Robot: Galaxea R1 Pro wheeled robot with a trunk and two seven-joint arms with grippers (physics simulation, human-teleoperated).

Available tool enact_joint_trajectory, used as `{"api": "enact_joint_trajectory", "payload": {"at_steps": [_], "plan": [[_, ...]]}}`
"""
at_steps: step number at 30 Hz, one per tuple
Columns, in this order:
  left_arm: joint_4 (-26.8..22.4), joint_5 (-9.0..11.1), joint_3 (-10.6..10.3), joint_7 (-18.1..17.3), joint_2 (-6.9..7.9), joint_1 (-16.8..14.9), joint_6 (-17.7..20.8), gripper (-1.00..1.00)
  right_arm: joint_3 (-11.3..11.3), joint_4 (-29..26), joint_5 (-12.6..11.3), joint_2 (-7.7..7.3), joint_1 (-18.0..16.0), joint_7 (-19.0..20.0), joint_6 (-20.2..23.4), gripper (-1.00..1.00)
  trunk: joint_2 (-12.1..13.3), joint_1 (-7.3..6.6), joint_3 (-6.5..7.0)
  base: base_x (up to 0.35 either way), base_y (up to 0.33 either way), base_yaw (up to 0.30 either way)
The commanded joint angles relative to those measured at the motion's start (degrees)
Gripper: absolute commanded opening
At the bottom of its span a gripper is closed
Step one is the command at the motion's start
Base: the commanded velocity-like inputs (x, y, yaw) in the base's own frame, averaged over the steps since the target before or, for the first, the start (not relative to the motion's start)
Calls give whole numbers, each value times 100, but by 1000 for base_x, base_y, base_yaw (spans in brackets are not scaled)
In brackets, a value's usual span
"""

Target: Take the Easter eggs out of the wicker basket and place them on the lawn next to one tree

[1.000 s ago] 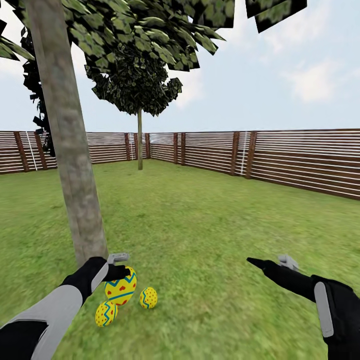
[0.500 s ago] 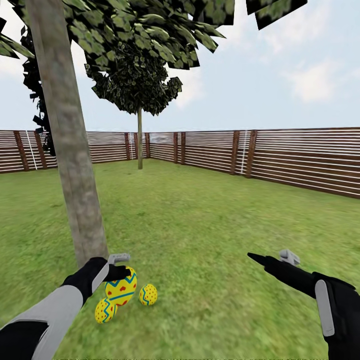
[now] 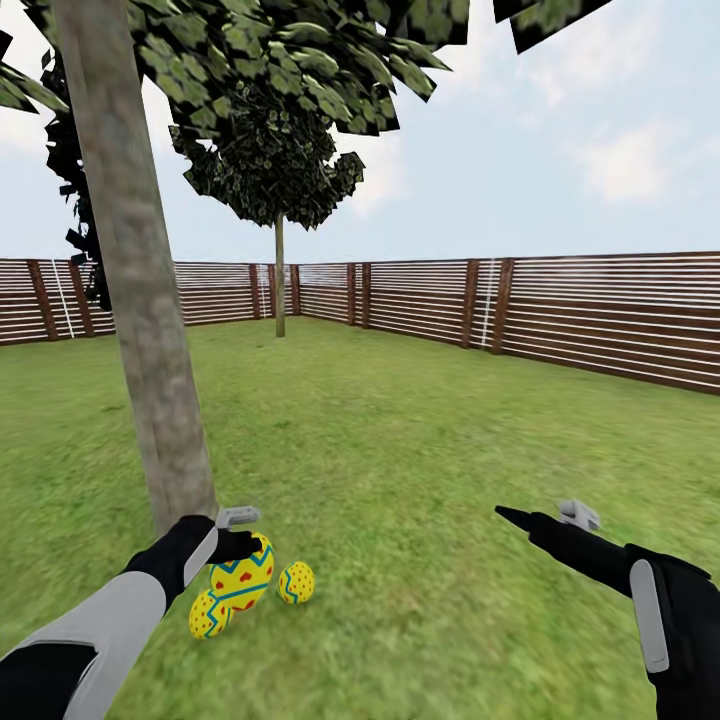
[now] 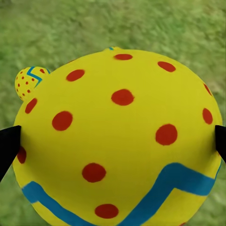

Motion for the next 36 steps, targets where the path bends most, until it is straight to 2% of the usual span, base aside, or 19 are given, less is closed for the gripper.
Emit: {"api": "enact_joint_trajectory", "payload": {"at_steps": [1, 19, 36], "plan": [[-9, 51, -45, 3, 7, -3, 24, -100, -7, -2, -41, 1, -6, -9, 45, 100, -45, 22, -25, 0, 0, 0], [-9, 34, -61, -5, 7, -3, -101, -100, -9, -2, -37, -17, -7, -10, 46, 100, -767, 417, -348, 0, 0, 0], [-9, 43, -56, -76, -2, 6, 26, -100, -12, -2, -32, -10, -4, -17, 46, 100, -1449, 791, -653, 0, 0, 0]]}}
